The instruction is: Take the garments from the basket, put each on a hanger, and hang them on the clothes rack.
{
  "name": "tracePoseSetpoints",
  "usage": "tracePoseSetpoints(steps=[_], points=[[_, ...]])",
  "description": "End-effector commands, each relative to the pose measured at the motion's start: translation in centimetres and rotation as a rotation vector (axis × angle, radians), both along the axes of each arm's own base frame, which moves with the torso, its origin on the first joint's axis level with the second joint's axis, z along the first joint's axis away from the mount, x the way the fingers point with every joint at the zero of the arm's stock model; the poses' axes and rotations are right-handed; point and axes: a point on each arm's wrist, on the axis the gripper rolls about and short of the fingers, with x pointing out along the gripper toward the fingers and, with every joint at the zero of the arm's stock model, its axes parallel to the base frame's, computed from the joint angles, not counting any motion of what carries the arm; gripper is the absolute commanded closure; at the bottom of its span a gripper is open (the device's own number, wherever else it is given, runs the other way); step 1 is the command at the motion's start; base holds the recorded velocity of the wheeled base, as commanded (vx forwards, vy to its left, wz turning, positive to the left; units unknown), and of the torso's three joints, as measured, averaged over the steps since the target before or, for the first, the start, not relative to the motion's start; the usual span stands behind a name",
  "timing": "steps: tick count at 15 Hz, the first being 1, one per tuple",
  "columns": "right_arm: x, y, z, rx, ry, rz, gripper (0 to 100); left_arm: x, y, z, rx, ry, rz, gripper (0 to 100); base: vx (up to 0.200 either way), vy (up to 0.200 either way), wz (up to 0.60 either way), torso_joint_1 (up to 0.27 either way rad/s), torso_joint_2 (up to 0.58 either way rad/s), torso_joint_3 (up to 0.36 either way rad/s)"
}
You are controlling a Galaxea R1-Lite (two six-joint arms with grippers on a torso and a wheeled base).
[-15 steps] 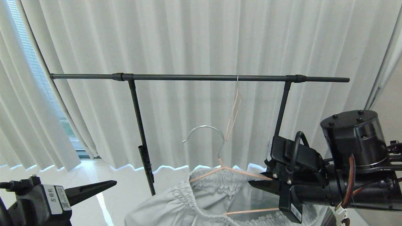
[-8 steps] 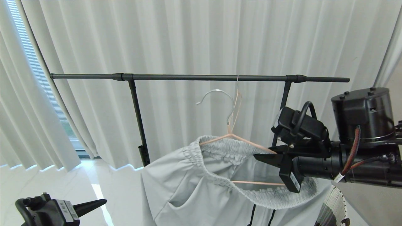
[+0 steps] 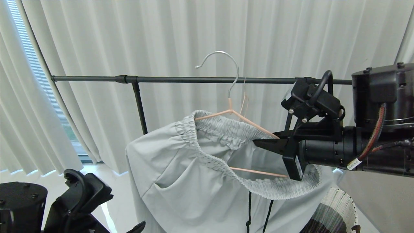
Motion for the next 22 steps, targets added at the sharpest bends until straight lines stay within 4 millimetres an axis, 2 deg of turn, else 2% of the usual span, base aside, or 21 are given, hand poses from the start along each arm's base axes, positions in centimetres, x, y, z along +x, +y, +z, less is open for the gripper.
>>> tracePoseSetpoints(steps=[1,3,6,7,14,18,22], points=[[-0.1,0.3,0.2,0.005,-0.004,0.011,100,1.0,-0.2,-0.3,0.001,0.04,0.034,0,0.0,0.0,0.0,0.0,0.0,0.0],[-0.3,0.3,0.3,0.011,-0.007,0.016,100,1.5,0.5,0.0,-0.018,0.032,0.098,0,0.0,0.0,0.0,0.0,0.0,0.0],[-0.8,0.4,0.7,0.026,-0.005,0.029,100,1.6,0.6,0.3,-0.024,0.02,0.105,0,0.0,0.0,0.0,0.0,0.0,0.0],[-0.9,0.5,0.7,0.028,-0.003,0.033,100,1.6,0.5,0.3,-0.034,0.0,0.099,100,0.0,0.0,0.0,0.0,0.0,0.0],[-1.0,0.2,0.7,0.021,-0.001,0.021,100,1.7,0.6,0.7,-0.048,-0.029,0.104,100,0.0,0.0,0.0,0.0,0.0,0.0],[-0.5,-0.5,-0.3,-0.042,0.033,-0.037,100,1.8,1.2,1.7,-0.088,-0.105,0.153,100,0.0,0.0,0.0,0.0,0.0,0.0],[-0.1,-1.3,-1.0,-0.115,0.049,-0.108,100,0.9,1.8,2.4,-0.155,-0.136,0.199,100,0.0,0.0,0.0,0.0,0.0,0.0]])
